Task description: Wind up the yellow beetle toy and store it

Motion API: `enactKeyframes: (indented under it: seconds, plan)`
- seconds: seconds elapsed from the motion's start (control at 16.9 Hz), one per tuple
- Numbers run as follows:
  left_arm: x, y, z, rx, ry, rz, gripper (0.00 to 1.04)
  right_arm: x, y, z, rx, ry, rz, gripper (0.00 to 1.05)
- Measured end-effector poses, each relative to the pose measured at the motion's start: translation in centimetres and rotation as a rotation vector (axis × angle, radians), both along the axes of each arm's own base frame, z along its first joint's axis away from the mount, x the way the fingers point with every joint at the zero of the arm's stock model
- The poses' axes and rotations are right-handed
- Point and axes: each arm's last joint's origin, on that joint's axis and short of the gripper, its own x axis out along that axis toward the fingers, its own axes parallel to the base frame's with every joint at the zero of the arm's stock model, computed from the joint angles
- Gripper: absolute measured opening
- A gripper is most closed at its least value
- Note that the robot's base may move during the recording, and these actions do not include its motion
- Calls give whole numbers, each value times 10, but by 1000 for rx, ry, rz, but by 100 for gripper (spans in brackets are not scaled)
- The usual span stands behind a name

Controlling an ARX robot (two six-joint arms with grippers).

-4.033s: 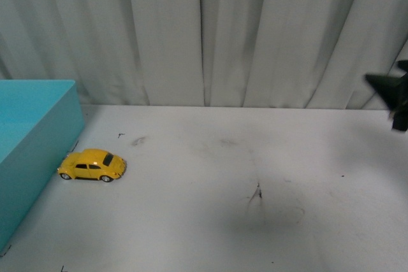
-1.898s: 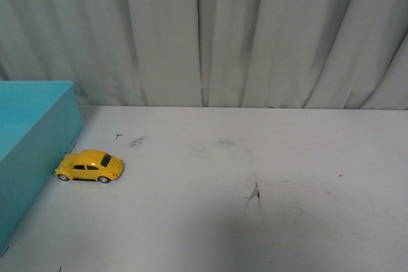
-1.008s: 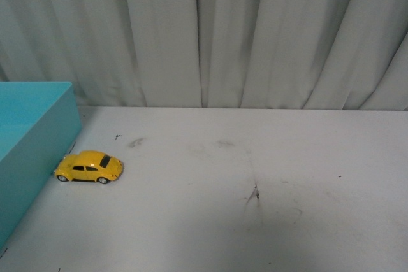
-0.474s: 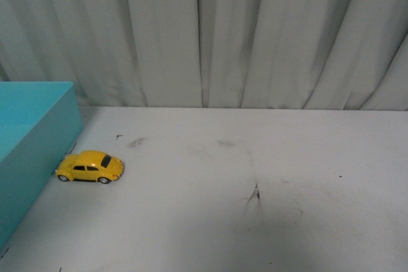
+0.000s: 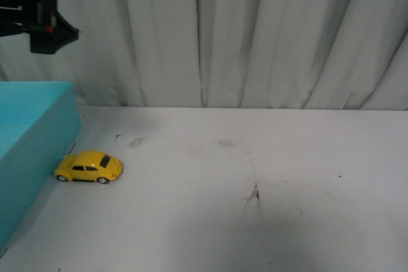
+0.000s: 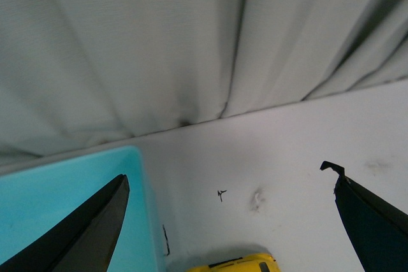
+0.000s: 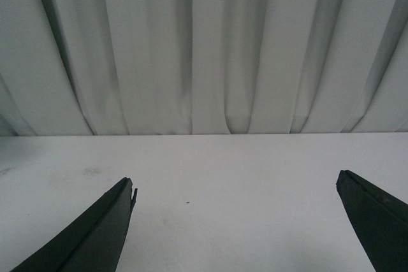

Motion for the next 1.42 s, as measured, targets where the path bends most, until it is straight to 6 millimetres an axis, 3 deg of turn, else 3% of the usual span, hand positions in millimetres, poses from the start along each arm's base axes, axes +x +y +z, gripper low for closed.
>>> enactKeyframes:
  seconds: [0.12,0.36,0.59,0.71,0.95,1.3,1.42]
  plan:
    - [23,-1,-3,77,56,-144,98,0,0,0,0,0,0,98]
    - [36,-4,-2,300,195,-482,98,0,0,0,0,0,0,98]
    - [42,-15,-26,560,371,-740,98,0,0,0,0,0,0,98]
    - [43,-21,-30,615,394,-797,98,0,0,0,0,0,0,98]
    - [63,-51,-51,853,409,-965,98,0,0,0,0,0,0,98]
    - [80,-40,-121,1056,625,-1096,98,0,0,0,0,0,0,98]
    - [81,-44,-122,1042,659,-1024,98,0,0,0,0,0,0,98]
